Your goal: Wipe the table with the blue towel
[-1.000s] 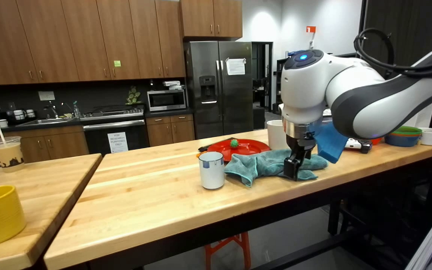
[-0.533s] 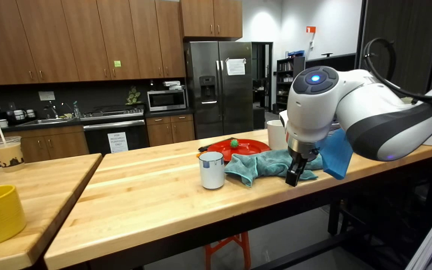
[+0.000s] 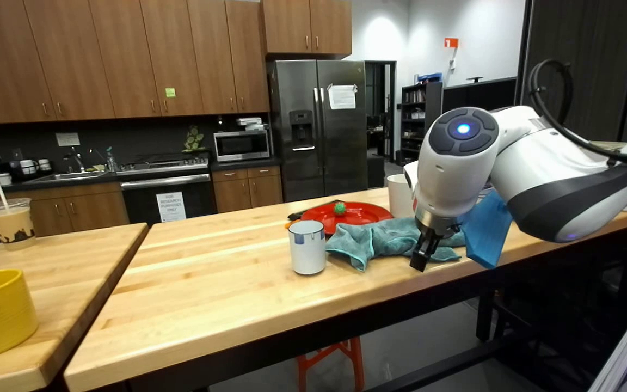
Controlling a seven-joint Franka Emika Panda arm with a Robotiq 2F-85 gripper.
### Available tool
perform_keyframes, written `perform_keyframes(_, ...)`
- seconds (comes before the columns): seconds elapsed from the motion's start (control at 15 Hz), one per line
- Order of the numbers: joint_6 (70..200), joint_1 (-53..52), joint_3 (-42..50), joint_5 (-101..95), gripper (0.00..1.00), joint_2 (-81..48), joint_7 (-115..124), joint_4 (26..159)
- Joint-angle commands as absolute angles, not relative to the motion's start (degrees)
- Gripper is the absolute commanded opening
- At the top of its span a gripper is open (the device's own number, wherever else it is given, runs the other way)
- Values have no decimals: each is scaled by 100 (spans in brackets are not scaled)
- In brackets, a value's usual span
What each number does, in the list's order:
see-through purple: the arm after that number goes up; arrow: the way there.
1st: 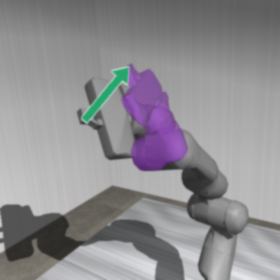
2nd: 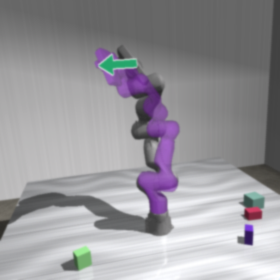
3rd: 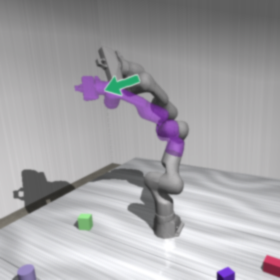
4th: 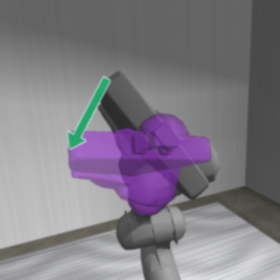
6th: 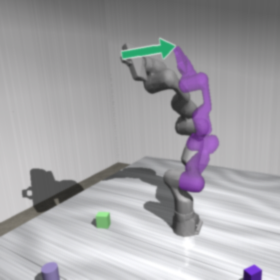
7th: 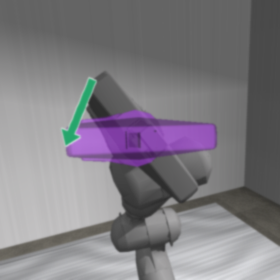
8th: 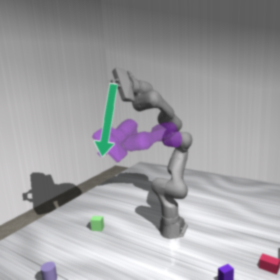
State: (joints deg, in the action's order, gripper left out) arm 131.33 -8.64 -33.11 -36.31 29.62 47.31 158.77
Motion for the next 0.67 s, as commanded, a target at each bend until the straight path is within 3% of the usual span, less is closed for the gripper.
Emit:
perform_keyframes(0.0, 13217, -801, -3286, -4004, 100, 2722, 5103, 15923)
perform_keyframes(0.27, 13199, -852, -3243, -4249, 100, 2600, 5373, 15947)
perform_keyframes(0.33, 13204, -865, -3225, -4284, 95, 2575, 5430, 15948)
perform_keyframes(0.4, 13207, -883, -3199, -4293, 74, 2570, 5437, 15949)
perform_keyframes(0.6, 13246, -918, -3120, -4320, 65, 2617, 5477, 15983)
